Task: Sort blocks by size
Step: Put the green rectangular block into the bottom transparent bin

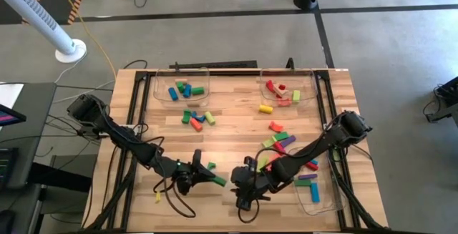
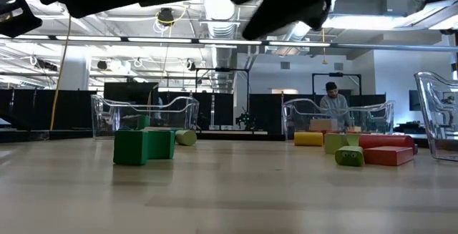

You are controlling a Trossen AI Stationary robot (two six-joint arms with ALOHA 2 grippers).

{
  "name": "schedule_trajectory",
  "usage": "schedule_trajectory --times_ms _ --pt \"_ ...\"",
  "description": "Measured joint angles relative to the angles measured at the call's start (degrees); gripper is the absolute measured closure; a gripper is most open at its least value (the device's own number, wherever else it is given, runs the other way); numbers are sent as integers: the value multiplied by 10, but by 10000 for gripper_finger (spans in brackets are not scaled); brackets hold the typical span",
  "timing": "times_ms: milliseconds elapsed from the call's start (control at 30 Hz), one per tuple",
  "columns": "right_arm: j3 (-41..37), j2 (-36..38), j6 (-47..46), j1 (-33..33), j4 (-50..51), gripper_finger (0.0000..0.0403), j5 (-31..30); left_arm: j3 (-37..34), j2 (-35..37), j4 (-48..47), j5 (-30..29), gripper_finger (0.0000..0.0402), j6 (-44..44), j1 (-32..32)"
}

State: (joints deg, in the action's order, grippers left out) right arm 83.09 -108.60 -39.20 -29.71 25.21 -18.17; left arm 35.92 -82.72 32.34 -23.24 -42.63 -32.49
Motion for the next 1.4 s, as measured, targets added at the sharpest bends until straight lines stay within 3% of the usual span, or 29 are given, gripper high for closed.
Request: schedule_trajectory --times_ms 333,533,700,967,1400 --pt "0 23 -2 -7 107 179 -70 0 0 -7 -2 348 61 27" --pt "0 50 46 -29 153 179 -187 0 19 -27 -1 348 110 46" --pt "0 45 149 -57 166 179 -274 0 49 -49 30 348 162 65" --pt "0 44 197 -54 114 179 -290 0 68 -46 95 348 206 91" --pt "0 44 264 -23 -2 179 -285 0 67 -7 95 348 211 94"
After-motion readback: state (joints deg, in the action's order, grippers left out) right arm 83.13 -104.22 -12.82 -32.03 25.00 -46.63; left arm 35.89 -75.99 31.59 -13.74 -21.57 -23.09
